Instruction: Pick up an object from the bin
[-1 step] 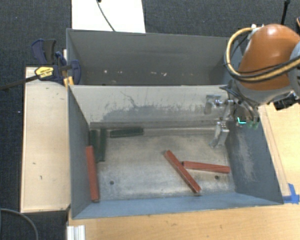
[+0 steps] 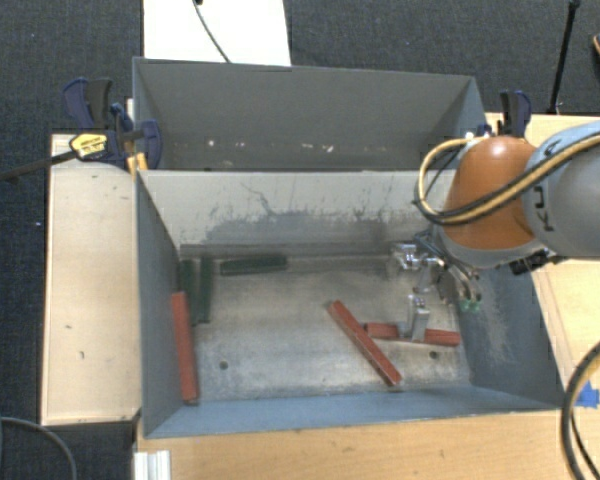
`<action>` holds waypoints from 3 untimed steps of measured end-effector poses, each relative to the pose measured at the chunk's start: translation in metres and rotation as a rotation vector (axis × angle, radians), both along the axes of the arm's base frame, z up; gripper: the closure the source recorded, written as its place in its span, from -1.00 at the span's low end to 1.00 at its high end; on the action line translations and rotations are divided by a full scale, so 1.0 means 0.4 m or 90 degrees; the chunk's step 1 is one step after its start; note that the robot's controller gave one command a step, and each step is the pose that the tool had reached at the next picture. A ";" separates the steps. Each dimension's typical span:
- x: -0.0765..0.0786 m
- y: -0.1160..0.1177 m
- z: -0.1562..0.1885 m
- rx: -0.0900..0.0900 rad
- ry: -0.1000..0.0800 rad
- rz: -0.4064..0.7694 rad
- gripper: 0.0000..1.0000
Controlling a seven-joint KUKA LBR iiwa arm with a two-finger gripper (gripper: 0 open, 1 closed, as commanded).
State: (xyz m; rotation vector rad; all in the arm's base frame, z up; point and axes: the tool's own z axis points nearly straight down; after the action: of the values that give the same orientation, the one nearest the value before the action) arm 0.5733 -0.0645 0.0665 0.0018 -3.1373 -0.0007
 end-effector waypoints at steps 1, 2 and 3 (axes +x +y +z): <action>-0.041 0.192 0.012 0.001 -0.005 0.099 -1.00; -0.144 0.274 0.011 0.001 -0.004 0.259 -1.00; -0.154 0.327 0.069 0.001 -0.006 0.306 -1.00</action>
Offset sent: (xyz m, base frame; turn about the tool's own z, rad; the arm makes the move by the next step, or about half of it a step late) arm -0.0173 0.0735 0.0035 -0.1459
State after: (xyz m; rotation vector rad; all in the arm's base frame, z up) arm 0.5119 0.0661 0.0942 0.7519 -3.0562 -0.0013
